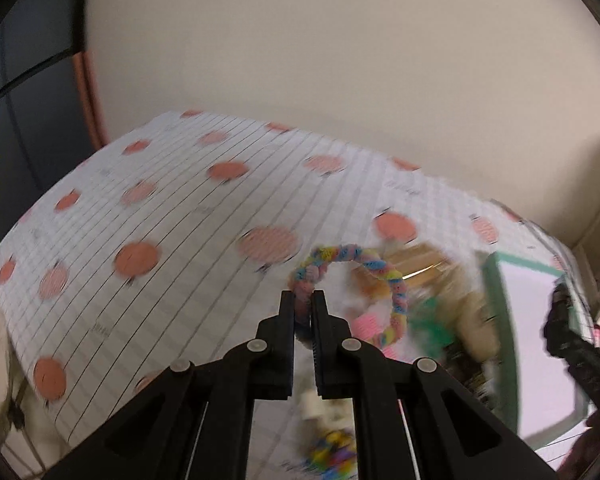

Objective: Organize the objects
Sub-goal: 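Carry ring and car into the teal tray and open both tools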

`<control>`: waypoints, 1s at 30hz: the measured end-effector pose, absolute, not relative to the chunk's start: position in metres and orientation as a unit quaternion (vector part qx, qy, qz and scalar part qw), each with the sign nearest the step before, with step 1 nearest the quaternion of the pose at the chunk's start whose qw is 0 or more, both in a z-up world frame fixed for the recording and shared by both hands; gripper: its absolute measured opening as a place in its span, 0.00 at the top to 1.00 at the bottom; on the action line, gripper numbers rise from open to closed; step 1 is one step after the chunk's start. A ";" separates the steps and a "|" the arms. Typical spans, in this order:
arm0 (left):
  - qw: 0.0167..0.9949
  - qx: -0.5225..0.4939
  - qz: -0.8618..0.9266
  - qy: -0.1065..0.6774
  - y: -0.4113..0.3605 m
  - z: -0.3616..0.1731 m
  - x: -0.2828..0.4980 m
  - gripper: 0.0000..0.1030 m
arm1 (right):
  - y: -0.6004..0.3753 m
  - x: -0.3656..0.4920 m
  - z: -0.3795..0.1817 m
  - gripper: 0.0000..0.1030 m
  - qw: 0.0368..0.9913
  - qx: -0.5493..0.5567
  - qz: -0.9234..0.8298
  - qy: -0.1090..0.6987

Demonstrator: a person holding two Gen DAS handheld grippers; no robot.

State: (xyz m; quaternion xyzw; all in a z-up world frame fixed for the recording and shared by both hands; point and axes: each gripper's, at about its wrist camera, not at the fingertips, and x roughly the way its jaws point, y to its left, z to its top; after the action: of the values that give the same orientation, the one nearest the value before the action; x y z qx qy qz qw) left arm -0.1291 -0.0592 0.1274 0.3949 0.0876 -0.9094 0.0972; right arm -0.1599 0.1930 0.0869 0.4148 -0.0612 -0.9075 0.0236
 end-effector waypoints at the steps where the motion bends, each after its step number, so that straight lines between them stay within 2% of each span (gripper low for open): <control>1: 0.087 0.393 -0.911 0.088 -0.053 0.132 -0.133 0.93 | 0.197 -0.161 0.088 0.65 0.019 0.412 -0.909 -0.061; 13: -0.052 0.398 -0.914 0.057 0.069 0.149 -0.183 0.93 | 0.270 -0.169 0.085 0.65 -0.041 0.409 -0.903 -0.124; 20: -0.097 0.413 -0.904 0.059 0.121 0.135 -0.201 0.93 | 0.309 -0.168 0.072 0.65 -0.080 0.422 -0.892 -0.144; 30: -0.118 0.440 -0.887 0.074 0.155 0.102 -0.224 0.93 | 0.348 -0.169 0.053 0.65 -0.119 0.439 -0.877 -0.156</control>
State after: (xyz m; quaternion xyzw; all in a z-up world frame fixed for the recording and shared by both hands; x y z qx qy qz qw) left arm -0.2237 0.1550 0.1021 0.4401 0.0739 -0.8871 -0.1179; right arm -0.1692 0.3476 0.0526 0.4389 -0.1556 -0.8770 -0.1185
